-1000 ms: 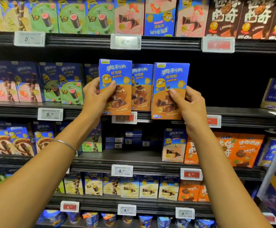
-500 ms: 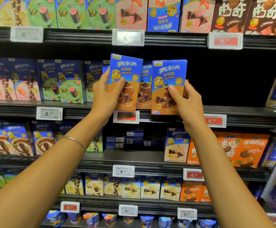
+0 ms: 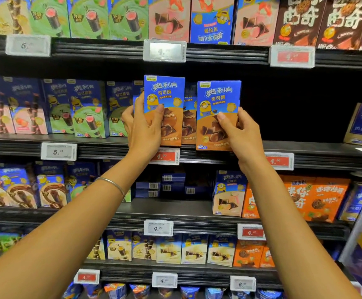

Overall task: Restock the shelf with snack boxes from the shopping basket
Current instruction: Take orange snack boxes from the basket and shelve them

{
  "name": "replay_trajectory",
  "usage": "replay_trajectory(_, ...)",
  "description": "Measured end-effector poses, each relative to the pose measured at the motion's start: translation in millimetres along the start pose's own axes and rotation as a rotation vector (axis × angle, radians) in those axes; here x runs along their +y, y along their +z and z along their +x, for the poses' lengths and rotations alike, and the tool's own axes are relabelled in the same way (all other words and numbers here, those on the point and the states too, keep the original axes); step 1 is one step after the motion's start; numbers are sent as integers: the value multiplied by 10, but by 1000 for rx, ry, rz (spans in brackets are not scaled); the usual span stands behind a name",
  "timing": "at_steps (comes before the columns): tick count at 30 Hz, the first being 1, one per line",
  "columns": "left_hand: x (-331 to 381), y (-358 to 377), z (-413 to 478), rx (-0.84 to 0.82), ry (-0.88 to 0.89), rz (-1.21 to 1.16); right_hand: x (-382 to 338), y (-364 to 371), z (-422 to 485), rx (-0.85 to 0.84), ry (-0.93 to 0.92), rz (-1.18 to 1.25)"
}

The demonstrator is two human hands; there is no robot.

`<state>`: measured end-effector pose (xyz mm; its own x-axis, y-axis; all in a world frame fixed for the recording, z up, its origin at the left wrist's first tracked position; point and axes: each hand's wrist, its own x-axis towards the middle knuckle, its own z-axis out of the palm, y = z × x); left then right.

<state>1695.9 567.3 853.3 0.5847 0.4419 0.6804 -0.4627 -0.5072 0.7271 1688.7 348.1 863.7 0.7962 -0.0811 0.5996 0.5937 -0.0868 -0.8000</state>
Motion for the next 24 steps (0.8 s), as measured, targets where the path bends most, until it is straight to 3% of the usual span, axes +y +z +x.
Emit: replay_trajectory(24,114,108,-33,17,10,183,59,39,116,17,5,-74)
